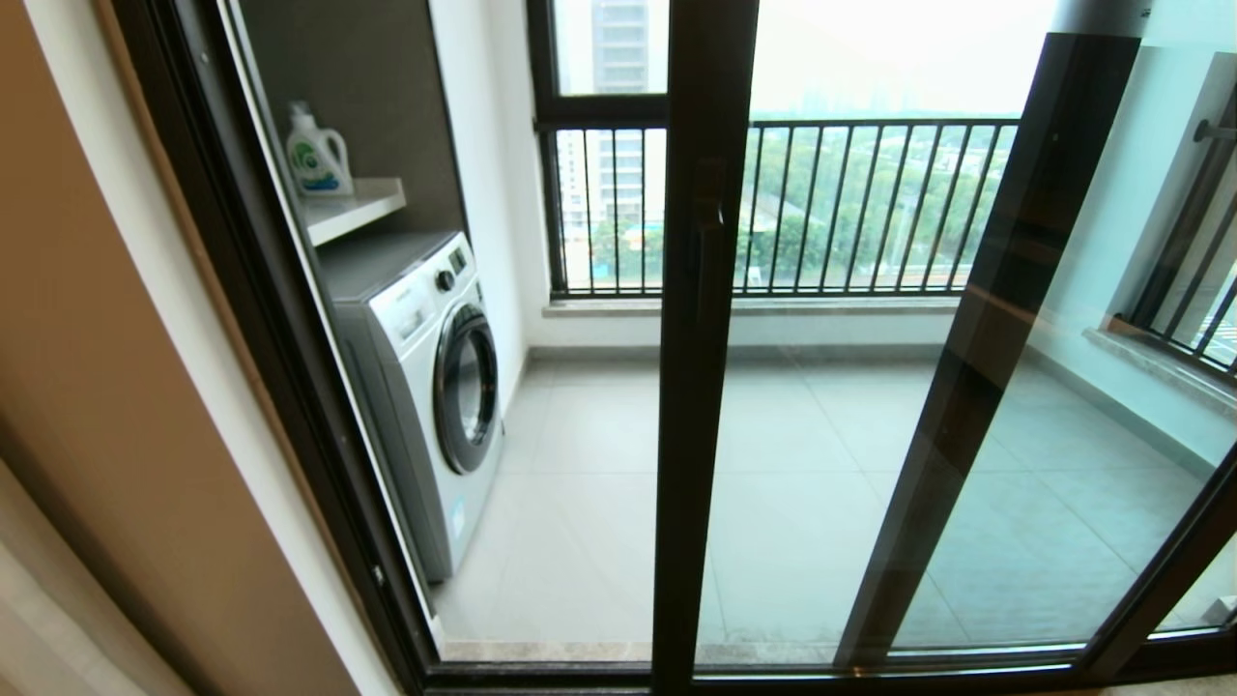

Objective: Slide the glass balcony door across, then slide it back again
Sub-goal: Open the slid door

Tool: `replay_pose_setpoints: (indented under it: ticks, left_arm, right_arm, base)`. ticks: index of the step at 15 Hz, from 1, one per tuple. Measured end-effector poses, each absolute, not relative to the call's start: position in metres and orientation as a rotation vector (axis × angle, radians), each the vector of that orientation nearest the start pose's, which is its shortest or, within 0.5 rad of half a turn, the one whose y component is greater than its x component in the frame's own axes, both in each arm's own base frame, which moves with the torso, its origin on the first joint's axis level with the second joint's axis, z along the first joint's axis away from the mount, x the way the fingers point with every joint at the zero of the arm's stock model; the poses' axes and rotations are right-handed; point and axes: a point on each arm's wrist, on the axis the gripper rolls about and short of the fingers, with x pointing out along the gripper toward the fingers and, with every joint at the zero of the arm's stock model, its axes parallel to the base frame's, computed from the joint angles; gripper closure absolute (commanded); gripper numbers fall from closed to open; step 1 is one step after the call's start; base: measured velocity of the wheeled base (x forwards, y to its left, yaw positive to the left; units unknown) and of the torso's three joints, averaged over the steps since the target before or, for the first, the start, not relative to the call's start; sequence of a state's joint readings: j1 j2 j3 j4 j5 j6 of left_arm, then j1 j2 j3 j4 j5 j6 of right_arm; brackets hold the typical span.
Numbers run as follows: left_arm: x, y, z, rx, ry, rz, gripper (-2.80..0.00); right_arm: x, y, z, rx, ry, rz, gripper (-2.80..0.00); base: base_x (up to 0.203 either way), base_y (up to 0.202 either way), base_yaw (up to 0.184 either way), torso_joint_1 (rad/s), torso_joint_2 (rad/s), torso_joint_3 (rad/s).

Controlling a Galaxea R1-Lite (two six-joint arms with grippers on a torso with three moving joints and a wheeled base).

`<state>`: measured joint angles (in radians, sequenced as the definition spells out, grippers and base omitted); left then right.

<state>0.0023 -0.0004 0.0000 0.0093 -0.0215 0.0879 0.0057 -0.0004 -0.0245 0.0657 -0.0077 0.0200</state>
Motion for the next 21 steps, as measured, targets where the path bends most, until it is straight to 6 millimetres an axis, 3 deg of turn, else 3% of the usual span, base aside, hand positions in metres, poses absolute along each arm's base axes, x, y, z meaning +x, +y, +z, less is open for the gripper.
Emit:
replay_pose_setpoints:
  ticks: [8, 12, 15, 19, 21]
  left_arm:
    - [-0.023, -0.001, 0.075, 0.087, 0.008, -0.020, 0.00]
    - [-0.023, -0.001, 0.075, 0.087, 0.008, -0.020, 0.00]
    - [-0.023, -0.001, 0.074, 0.088, 0.008, -0.019, 0.00]
    - [-0.023, -0.001, 0.075, 0.087, 0.008, -0.019, 0.00]
    - [-0.023, -0.001, 0.075, 0.087, 0.008, -0.019, 0.00]
  right_arm:
    - [-0.026, 0.000, 0.079, 0.026, 0.034, 0.002, 0.00]
    - [-0.024, 0.002, 0.140, 0.060, -0.038, 0.105, 0.00]
    - [0.020, 0.004, 0.193, 0.100, 0.004, 0.182, 0.00]
    - [0.125, 0.017, 0.247, 0.128, 0.048, 0.328, 0.00]
    - [0.170, 0.043, 0.266, 0.131, 0.035, 0.447, 0.00]
  base:
    - [0.000, 0.000, 0.000, 0.000, 0.00, 0.000]
    - [0.000, 0.000, 0.000, 0.000, 0.00, 0.000]
    - [0.000, 0.000, 0.000, 0.000, 0.00, 0.000]
    - [0.000, 0.000, 0.000, 0.000, 0.00, 0.000]
    - [0.000, 0.000, 0.000, 0.000, 0.00, 0.000]
